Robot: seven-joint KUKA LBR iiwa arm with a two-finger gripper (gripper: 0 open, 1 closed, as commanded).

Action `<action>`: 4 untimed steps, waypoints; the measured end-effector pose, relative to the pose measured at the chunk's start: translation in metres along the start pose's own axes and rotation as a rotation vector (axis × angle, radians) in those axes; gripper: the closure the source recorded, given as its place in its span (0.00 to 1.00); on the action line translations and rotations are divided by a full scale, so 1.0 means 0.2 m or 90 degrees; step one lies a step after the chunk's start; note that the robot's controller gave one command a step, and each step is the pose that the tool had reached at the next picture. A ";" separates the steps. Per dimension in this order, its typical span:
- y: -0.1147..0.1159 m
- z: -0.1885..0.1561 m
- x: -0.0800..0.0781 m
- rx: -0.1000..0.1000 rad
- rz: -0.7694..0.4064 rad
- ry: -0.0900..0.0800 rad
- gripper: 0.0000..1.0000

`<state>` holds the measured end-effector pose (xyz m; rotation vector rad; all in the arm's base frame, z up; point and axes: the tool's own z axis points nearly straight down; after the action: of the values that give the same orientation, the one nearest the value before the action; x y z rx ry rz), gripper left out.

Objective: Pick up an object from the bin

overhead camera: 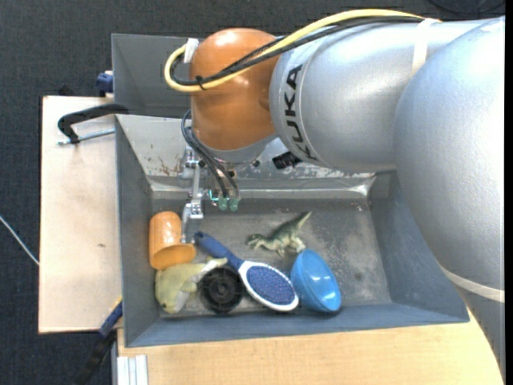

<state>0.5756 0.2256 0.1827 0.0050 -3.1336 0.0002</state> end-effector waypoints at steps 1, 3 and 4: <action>-0.25 0.47 0.13 -0.002 -0.228 -0.017 0.00; -0.86 0.36 0.39 -0.001 -0.014 -0.009 0.00; -1.04 0.54 0.08 -0.005 0.047 -0.007 0.00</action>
Offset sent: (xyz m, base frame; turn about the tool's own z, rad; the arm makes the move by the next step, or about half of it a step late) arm -0.0363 -0.0587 -0.1127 -0.3691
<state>0.5594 0.0171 0.0746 -0.1100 -3.1426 -0.0113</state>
